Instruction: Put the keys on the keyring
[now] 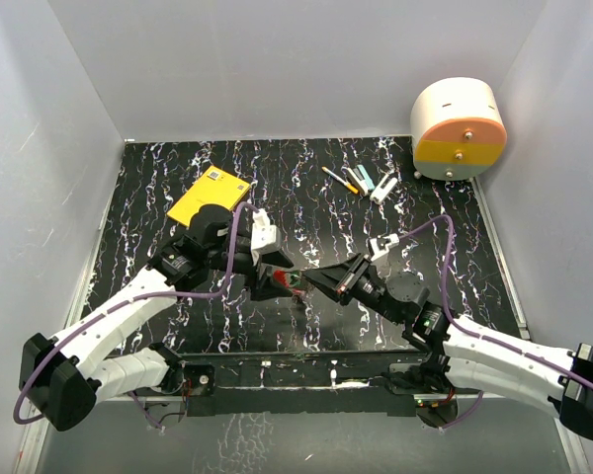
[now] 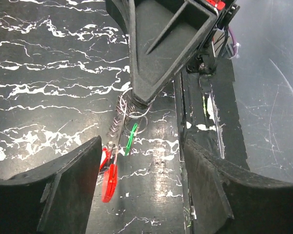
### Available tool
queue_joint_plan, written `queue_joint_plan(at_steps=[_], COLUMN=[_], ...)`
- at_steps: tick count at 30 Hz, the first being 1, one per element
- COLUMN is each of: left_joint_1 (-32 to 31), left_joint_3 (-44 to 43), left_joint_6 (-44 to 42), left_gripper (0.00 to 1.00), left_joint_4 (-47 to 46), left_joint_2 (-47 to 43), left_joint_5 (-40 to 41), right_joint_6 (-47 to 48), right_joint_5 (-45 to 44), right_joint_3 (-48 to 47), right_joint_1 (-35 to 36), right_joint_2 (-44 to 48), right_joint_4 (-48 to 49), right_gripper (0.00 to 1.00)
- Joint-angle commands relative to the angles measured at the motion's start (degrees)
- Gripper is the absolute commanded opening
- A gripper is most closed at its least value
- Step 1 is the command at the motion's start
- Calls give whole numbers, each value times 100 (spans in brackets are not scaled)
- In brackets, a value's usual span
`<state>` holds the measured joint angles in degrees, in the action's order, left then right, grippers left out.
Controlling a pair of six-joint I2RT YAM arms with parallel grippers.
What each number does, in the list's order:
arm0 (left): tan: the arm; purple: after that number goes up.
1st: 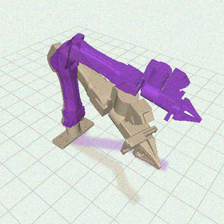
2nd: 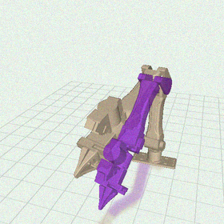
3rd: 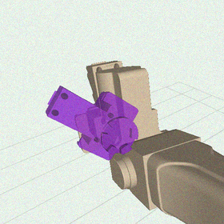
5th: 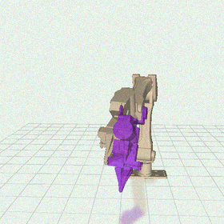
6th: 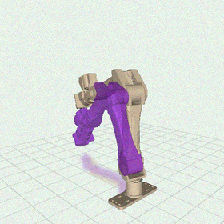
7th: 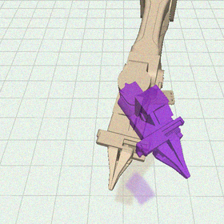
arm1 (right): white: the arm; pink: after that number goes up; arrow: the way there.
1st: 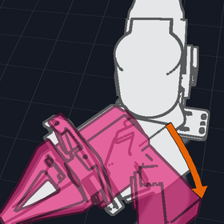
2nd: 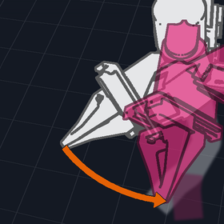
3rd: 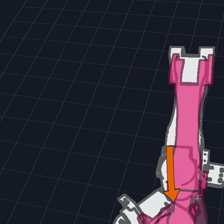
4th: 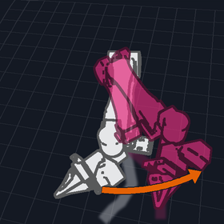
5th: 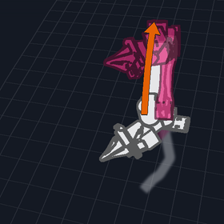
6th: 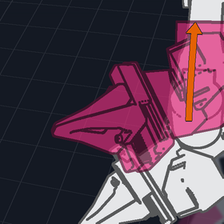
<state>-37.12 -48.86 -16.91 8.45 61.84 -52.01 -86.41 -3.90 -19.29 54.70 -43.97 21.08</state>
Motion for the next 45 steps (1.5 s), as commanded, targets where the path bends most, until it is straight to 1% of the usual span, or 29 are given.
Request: queue_joint_plan(at_steps=[1, 10, 15, 21, 25, 27, 33, 36, 39, 41, 42, 43, 44, 45], left_joint_1=[-84, -136, -137, -137, -137, -141, -143, -146, -146, -141, -141, -139, -145, -146], left_joint_3=[88, 16, 45, 86, 107, 111, 74, 43, 21, -9, -18, -34, -54, -86], left_joint_6=[-162, -435, -489, -587, -681, -733, -736, -756, -800, -805, -805, -805, -805, -805], left_gripper=[68, 70, 67, 52, 38, 33, 28, 23, 14, 4, 2, 2, 6, 18], left_joint_4=[135, 105, 104, 122, 143, 168, 147, 131, 149, 157, 169, 197, 247, 323], left_joint_2=[-2, 54, 12, -5, -12, -12, -5, 1, 12, 19, 15, 10, 8, 3], left_joint_5=[-25, 319, 333, 323, 332, 324, 252, 192, 199, 200, 200, 200, 200, 177], right_joint_6=[113, 73, 48, 19, -14, -32, -44, -51, -60, -60, -60, -68, -61, -41], right_joint_5=[186, 530, 673, 802, 907, 950, 1141, 1200, 1236, 1258, 1241, 1140, 1039, 972], right_joint_3=[-486, -584, -596, -529, -470, -438, -435, -427, -429, -415, -399, -377, -360, -363], right_joint_1=[23, 19, 18, 21, 16, 21, 22, 23, 21, 19, 23, 18, 23, 21], right_joint_2=[-121, -397, -398, -334, -306, -284, -326, -346, -353, -352, -327, -279, -213, -157], right_joint_4=[447, 573, 529, 536, 606, 633, 711, 755, 749, 752, 754, 724, 656, 550], right_gripper=[8, 8, 8, 8, 8, 8, 8, 8, 8, 8, 8, 8, 8, 8])
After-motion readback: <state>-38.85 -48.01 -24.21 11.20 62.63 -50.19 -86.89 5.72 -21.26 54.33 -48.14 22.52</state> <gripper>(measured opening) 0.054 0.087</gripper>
